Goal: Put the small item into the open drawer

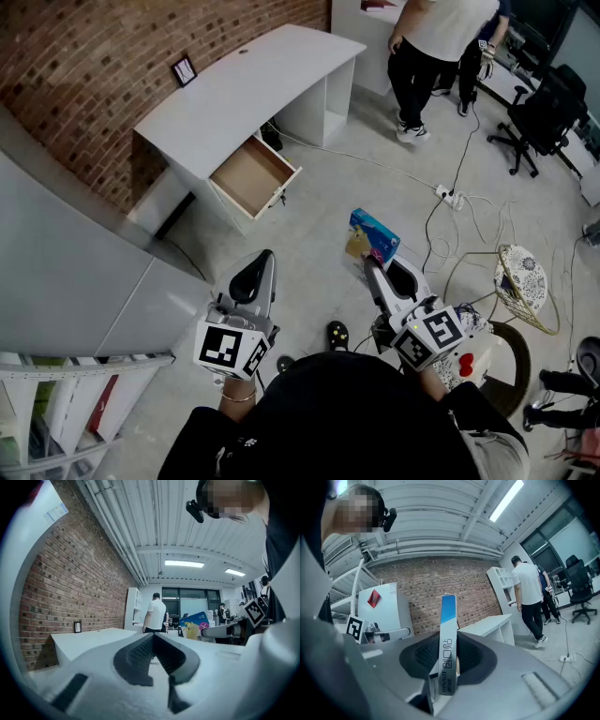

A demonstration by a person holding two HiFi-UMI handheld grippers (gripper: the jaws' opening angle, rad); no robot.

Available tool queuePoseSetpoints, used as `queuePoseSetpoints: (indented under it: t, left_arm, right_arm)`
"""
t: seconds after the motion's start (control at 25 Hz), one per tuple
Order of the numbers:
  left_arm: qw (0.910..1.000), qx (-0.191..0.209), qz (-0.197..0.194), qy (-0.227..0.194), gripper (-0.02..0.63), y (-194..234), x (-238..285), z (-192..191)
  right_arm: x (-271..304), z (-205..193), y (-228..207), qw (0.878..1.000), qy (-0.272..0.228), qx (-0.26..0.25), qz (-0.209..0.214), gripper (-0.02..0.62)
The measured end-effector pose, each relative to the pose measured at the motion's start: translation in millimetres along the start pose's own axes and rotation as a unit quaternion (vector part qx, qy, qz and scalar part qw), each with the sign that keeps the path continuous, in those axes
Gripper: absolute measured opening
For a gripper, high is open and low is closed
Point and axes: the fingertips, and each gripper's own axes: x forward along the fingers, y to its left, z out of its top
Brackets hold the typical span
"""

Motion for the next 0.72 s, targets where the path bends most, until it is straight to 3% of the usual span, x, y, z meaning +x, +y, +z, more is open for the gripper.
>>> queuePoseSetpoints:
  t: [0.72]
  left_arm:
    - [0.9999,-0.004,0.009,0.012,-0.003,-8.6,13.4,-10.5]
  right_arm:
    - [-5.2,-3.6,-24.0,1.0,-0.002,0.024,0.003,0.095]
